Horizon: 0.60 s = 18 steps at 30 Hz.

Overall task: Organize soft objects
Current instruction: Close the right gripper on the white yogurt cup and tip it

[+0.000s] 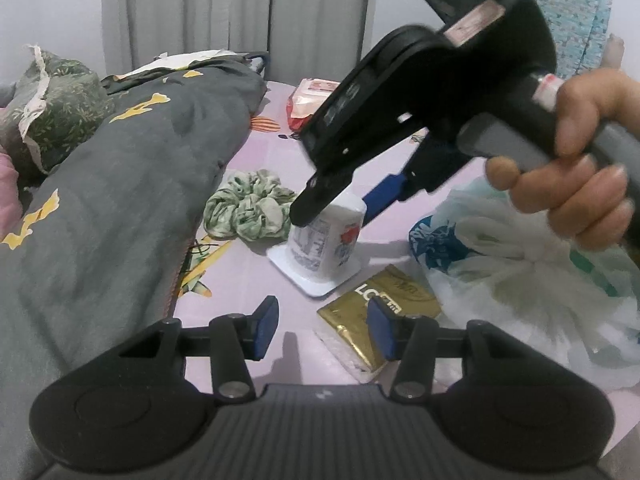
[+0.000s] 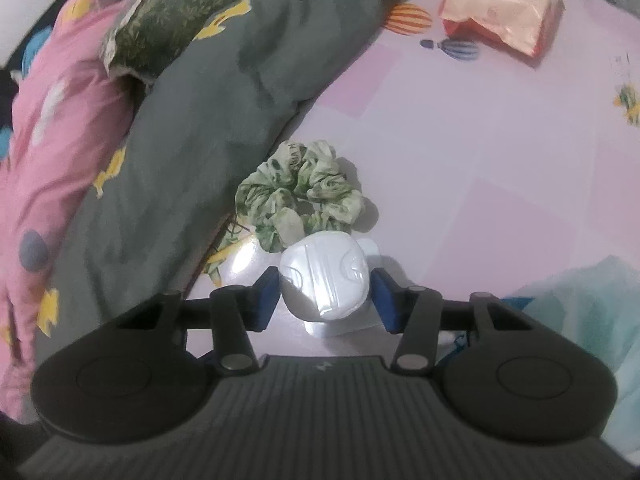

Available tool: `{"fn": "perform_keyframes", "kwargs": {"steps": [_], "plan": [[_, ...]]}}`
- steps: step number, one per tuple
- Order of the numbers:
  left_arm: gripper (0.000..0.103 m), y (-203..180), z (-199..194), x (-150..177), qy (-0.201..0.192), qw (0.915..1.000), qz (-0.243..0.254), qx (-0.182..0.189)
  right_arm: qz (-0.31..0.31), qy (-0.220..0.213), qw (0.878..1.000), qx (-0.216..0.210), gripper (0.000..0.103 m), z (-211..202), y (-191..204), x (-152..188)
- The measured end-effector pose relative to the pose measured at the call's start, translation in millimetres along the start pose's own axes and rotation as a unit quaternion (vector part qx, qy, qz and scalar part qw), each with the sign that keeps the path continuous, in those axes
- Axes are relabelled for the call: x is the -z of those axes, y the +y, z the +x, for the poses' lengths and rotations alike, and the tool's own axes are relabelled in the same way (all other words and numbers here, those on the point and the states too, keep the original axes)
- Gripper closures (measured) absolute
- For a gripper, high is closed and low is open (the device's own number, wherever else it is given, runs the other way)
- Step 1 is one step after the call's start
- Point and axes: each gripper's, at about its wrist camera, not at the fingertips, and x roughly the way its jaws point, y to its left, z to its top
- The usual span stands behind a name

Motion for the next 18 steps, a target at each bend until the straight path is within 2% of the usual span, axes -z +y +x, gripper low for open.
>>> {"fn": "perform_keyframes", "kwargs": {"steps": [2,4,7,10,14,18], "plan": [[0.049,-0.2,-0.1,0.3,-0.002,1.0000,0.001,-0.008,0.058,0.017,0.996,-0.059,0.055,0.8,-17.0,-0.5],[0.048,0.0,-0.7,0.8,-0.004,0.9999,0.001,-0.016,0.105,0.036,0.987,-0.117,0.055,5.1,-30.3,0.7],[0.048,0.9,1.7,0.9,-0.002,0.9996,-0.002,-0.028,0.154,0.064,0.971,-0.171,0.055,18.1,-42.0,3.3],[0.048,1.7,6.1,0.5,0.004,0.9994,-0.007,-0.034,0.183,0.078,0.962,-0.188,0.054,27.5,-48.8,3.2],[0.048,0.0,8.4,0.5,0.004,0.9992,-0.007,-0.039,0.175,0.075,0.966,-0.176,0.053,26.2,-48.8,-4.1],[0.048,0.1,11.2,-2.9,-0.001,0.9991,-0.007,-0.042,0.188,0.073,0.963,-0.177,0.052,27.6,-56.0,-8.5]]}}
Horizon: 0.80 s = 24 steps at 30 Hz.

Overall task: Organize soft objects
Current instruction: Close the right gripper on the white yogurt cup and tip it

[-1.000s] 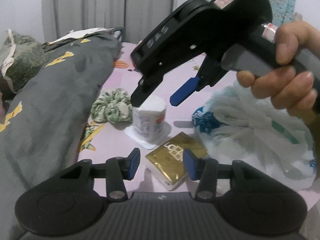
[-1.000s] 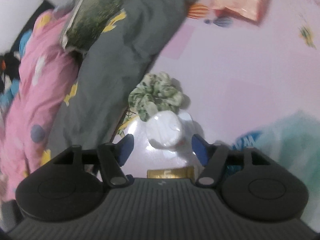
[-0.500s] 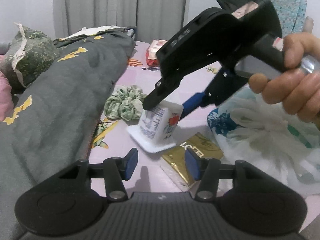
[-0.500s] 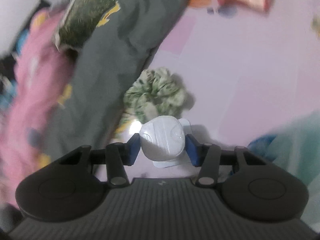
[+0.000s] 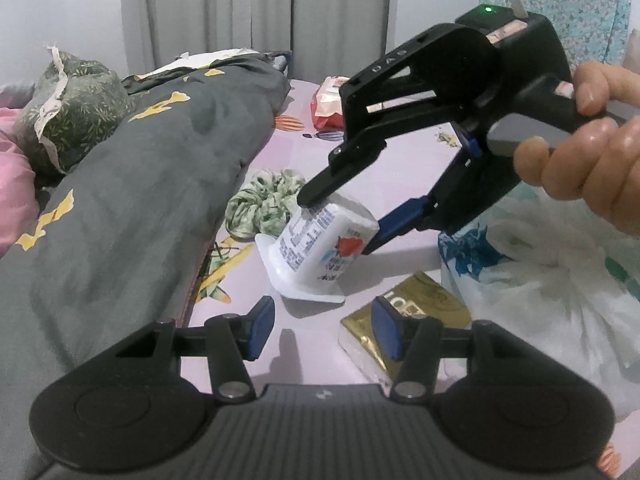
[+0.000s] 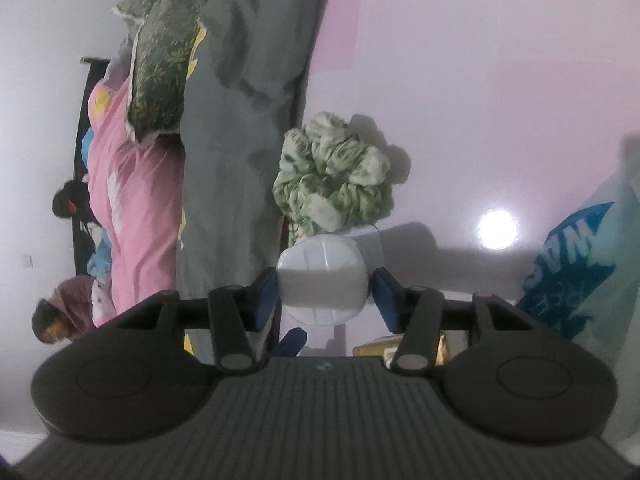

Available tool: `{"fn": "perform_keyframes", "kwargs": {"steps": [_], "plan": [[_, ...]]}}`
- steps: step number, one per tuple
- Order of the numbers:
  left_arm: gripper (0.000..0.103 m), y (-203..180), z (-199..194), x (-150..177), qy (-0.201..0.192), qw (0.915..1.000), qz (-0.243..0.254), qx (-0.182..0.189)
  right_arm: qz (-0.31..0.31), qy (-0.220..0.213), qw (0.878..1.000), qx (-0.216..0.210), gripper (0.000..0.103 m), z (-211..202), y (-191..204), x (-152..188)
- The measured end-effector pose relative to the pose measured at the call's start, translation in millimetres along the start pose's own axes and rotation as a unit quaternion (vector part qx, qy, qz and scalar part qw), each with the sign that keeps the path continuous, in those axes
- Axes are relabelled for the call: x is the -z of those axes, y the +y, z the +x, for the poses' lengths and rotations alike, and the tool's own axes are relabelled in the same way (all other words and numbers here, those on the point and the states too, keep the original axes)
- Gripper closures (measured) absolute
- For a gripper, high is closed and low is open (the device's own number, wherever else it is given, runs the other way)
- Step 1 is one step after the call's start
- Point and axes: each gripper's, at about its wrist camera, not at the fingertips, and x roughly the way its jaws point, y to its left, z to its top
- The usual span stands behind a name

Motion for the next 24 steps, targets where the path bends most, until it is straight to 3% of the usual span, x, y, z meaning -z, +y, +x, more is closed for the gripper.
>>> {"fn": "perform_keyframes", "kwargs": {"steps": [6,8,19,21,24], "plan": [[0.048,4.5,12.1,-5.3,0.012,0.9997,-0.021,0.003,0.034,0.010,0.999,-0.023,0.050,0.6,-13.6,-3.9],[0.048,4.7,15.0,-7.3,0.011,0.9996,-0.024,0.004,0.042,0.011,0.999,-0.020,0.043,-0.3,-17.9,-4.6],[0.048,3.3,22.0,-12.8,0.008,0.9994,-0.031,0.013,-0.016,-0.039,0.995,0.089,0.038,-17.1,-9.2,-4.7],[0.048,2.1,21.0,-11.1,0.010,0.9995,-0.026,0.013,-0.030,-0.042,0.994,0.094,0.036,-21.4,-5.0,-2.6],[0.048,1.0,18.1,-8.5,0.012,0.9997,-0.020,0.011,-0.062,-0.046,0.991,0.112,0.022,-23.1,9.2,1.0]]}}
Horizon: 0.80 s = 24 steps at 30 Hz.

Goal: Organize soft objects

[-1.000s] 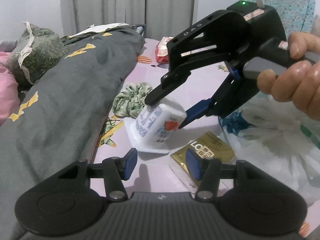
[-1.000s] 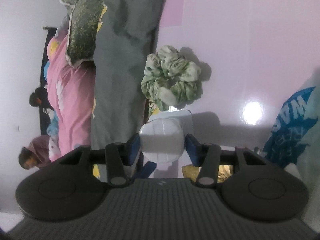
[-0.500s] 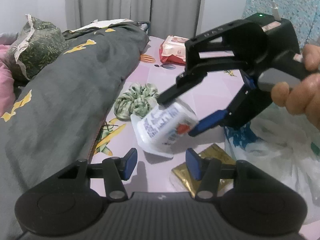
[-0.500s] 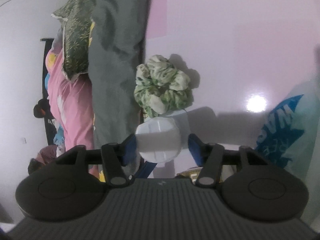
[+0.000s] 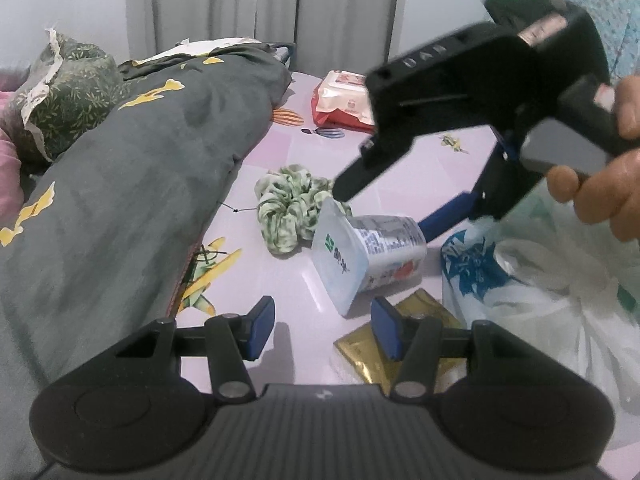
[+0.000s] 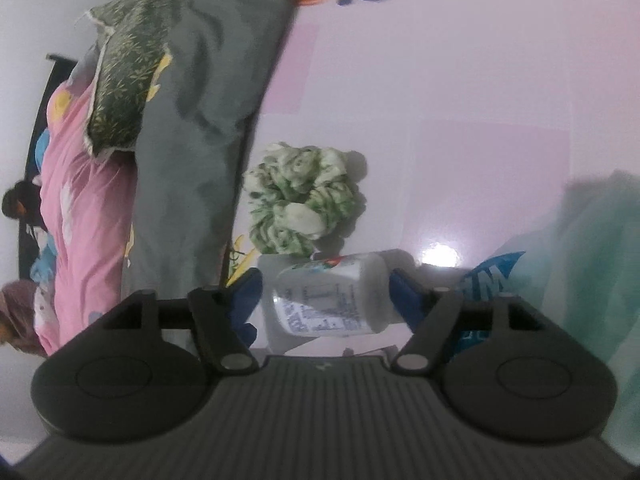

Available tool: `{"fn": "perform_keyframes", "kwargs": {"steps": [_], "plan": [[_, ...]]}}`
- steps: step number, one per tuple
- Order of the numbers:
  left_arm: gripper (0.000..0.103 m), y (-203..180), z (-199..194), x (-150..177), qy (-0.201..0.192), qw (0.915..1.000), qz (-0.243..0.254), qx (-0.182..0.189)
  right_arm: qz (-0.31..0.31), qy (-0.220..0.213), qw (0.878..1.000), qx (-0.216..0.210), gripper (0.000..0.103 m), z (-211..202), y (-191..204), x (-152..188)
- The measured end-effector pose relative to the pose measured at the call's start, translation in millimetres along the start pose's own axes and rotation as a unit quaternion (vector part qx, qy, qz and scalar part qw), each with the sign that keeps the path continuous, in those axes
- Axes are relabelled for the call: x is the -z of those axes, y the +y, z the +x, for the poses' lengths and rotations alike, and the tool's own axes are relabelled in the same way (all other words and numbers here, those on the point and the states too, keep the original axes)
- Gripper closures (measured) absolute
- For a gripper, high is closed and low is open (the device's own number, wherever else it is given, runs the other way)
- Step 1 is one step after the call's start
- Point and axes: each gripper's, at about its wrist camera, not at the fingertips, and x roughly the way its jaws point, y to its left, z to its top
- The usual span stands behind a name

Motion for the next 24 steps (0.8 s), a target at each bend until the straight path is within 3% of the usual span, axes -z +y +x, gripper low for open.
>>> {"fn": "perform_keyframes", "kwargs": {"steps": [2,6,7,8,10,12,15,19,21,24], "plan": [[0.048,-0.5,-2.7,1.8,0.000,1.0000,0.004,-0.003,-0.031,0.003,0.999,0.021,0.017,2.3,11.3,2.2],[0.048,0.4,-8.3,6.2,-0.001,1.0000,0.005,-0.008,-0.085,0.017,0.994,0.063,0.017,14.7,30.9,7.0],[0.048,1.2,-9.6,7.3,-0.001,0.9999,0.005,-0.009,-0.098,0.017,0.992,0.079,0.019,18.5,34.5,9.5],[0.048,1.9,-11.2,8.2,-0.001,0.9999,0.005,-0.011,-0.104,0.016,0.990,0.090,0.033,21.5,36.0,11.3],[0.048,3.6,-14.4,10.0,-0.001,0.9999,0.002,-0.012,-0.096,0.012,0.991,0.091,0.036,20.7,34.8,12.2],[0.048,5.7,-18.2,11.3,-0.002,0.9999,-0.001,-0.011,-0.070,0.011,0.995,0.067,0.037,19.4,28.4,12.0],[0.044,7.5,-23.8,13.4,-0.009,0.9998,0.002,-0.015,-0.015,0.022,1.000,-0.003,0.037,20.8,15.1,11.5],[0.043,12.8,-24.0,15.0,-0.006,0.9996,-0.005,-0.027,0.049,0.056,0.991,-0.112,0.036,34.4,3.6,11.5],[0.043,15.7,-22.2,15.1,-0.002,0.9995,-0.011,-0.030,0.065,0.071,0.986,-0.135,0.036,42.9,0.9,11.1],[0.043,16.2,-20.1,15.0,0.001,0.9994,-0.013,-0.031,0.088,0.087,0.983,-0.133,0.035,54.4,-5.4,10.2]]}}
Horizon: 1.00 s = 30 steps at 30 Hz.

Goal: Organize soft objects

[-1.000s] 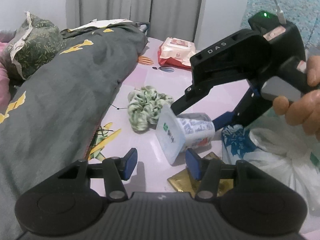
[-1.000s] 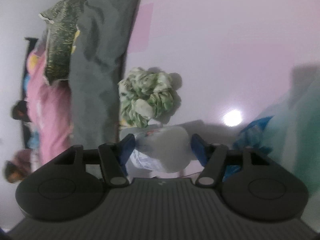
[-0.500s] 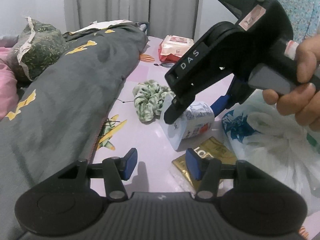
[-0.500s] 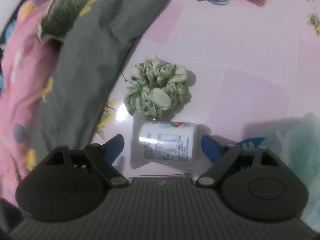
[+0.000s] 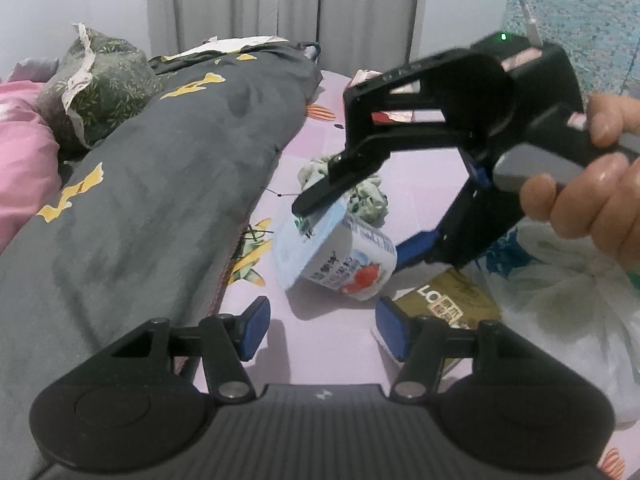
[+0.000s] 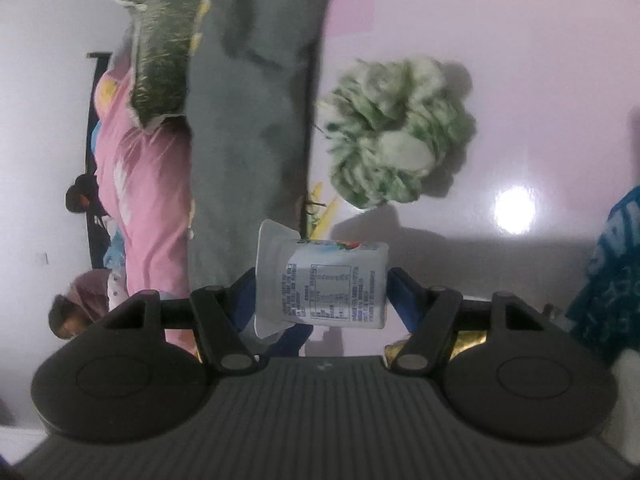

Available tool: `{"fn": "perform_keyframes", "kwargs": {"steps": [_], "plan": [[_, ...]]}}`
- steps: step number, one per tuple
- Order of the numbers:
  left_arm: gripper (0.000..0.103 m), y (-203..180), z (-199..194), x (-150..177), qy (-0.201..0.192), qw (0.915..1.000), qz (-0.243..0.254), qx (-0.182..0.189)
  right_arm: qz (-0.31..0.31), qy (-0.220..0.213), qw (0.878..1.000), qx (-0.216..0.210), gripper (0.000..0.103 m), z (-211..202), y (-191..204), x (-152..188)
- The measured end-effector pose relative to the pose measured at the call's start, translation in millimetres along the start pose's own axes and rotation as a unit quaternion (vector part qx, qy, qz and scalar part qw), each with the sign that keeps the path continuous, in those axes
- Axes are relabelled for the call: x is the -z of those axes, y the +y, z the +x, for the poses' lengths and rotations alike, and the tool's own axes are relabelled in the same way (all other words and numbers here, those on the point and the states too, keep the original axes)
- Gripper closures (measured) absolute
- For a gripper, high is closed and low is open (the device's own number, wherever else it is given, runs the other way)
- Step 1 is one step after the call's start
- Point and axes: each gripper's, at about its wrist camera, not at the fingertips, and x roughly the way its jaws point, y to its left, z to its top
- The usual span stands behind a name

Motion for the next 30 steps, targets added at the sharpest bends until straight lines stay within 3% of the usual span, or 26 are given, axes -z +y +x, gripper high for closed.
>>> {"fn": "perform_keyframes", "kwargs": {"steps": [7,14,30], "plan": [[0.043,-1.9,3.5,-6.0,-0.008,1.0000,0.003,-0.001,0.022,0.008,1.000,-0.019,0.033,-6.0,-12.4,0.9],[0.043,-7.7,6.4,-10.9,-0.011,0.9999,0.012,-0.005,0.008,0.010,1.000,-0.009,0.032,-8.5,-12.3,1.6],[0.044,-15.5,1.9,-8.4,-0.015,0.9997,0.019,0.001,-0.081,-0.042,0.993,0.080,0.027,-25.1,16.0,12.7]]}}
